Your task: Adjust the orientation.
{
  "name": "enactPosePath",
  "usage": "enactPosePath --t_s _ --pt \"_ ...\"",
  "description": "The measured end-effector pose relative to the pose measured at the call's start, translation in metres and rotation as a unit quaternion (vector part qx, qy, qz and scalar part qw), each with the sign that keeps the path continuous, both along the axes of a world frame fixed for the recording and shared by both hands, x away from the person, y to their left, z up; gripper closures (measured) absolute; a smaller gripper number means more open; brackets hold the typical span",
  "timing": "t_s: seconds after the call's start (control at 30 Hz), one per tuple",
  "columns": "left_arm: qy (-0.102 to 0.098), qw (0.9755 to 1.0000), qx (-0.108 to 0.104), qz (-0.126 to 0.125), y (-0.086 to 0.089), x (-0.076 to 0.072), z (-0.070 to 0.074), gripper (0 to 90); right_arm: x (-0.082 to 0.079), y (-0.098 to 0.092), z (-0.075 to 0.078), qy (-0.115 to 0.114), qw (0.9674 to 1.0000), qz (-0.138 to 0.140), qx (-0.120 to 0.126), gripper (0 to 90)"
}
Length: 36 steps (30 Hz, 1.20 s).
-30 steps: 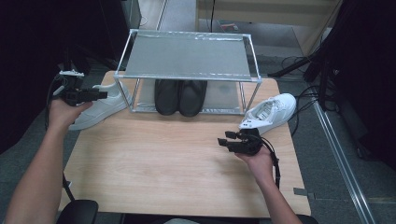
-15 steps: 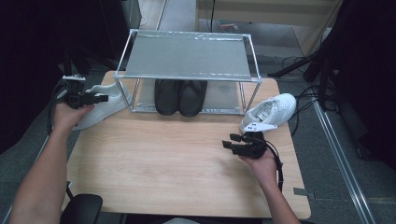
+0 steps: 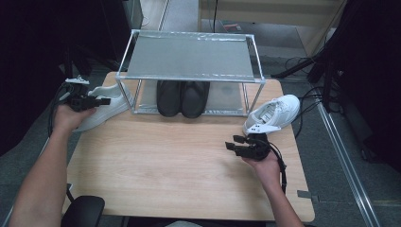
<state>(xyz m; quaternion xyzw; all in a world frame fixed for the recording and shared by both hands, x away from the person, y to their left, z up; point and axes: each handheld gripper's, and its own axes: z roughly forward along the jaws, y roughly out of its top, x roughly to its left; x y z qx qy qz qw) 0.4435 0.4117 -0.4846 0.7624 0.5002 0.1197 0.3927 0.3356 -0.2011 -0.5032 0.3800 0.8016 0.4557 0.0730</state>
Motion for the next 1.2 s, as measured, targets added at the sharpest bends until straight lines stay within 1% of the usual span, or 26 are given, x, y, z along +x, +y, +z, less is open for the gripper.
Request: enactPosePath --t_s 0.07,0.17,0.23,0.27,0.3,0.37,0.43,0.53,0.7,0.77,0.93,1.1,1.17,1.2 --pt "0.001 1.0 0.001 -0.002 0.0 0.0 0.001 73.1 0.0 -0.001 0.0 0.0 1.0 -0.001 0.001 50.7" --pt "0.011 0.9999 -0.002 -0.004 -0.002 0.0 0.002 77.5 0.001 -0.001 0.0 -0.001 1.0 -0.001 0.002 50.7" --pt "0.02 0.9998 -0.01 -0.001 -0.002 0.0 0.003 80.0 0.001 -0.001 0.0 0.0 1.0 -0.002 0.004 50.8" --pt "0.026 0.9995 -0.019 0.0 -0.001 -0.001 0.004 80.9 0.001 -0.001 0.0 0.001 1.0 -0.003 0.003 50.8" --pt "0.026 0.9995 -0.018 0.002 -0.001 -0.001 0.005 81.5 0.001 -0.001 0.0 0.001 1.0 -0.003 0.004 50.8" --pt "0.028 0.9995 -0.016 0.005 0.0 -0.002 0.006 82.1 0.002 -0.001 0.0 0.002 1.0 -0.003 0.004 50.8" --pt "0.032 0.9993 -0.013 0.015 0.0 -0.003 0.008 82.5 0.002 -0.001 0.0 0.001 1.0 -0.003 0.005 50.9" --pt "0.037 0.9986 -0.022 0.03 0.001 -0.004 0.01 82.6 0.002 -0.001 0.0 -0.001 1.0 -0.002 0.005 50.9" --pt "0.041 0.9979 -0.031 0.04 0.002 -0.012 0.016 82.7 0.004 0.003 0.001 -0.001 1.0 0.002 0.004 50.9" --pt "0.041 0.9977 -0.032 0.044 0.002 -0.017 0.019 82.7 0.005 0.004 0.001 0.0 1.0 0.005 0.005 50.9" --pt "0.037 0.9978 -0.032 0.045 0.003 -0.033 0.024 82.8 0.009 0.011 0.002 0.0 0.9999 0.015 0.004 50.7" --pt "0.033 0.998 -0.03 0.044 0.001 -0.055 0.028 82.8 0.015 0.02 0.003 0.0 0.9996 0.028 0.009 50.5" --pt "0.036 0.9978 -0.034 0.044 0.001 -0.063 0.029 82.8 0.019 0.025 0.003 0.001 0.9994 0.034 0.01 50.4" --pt "0.033 0.998 -0.032 0.042 0.0 -0.068 0.03 82.8 0.02 0.026 0.003 0.001 0.9993 0.037 0.009 50.4"
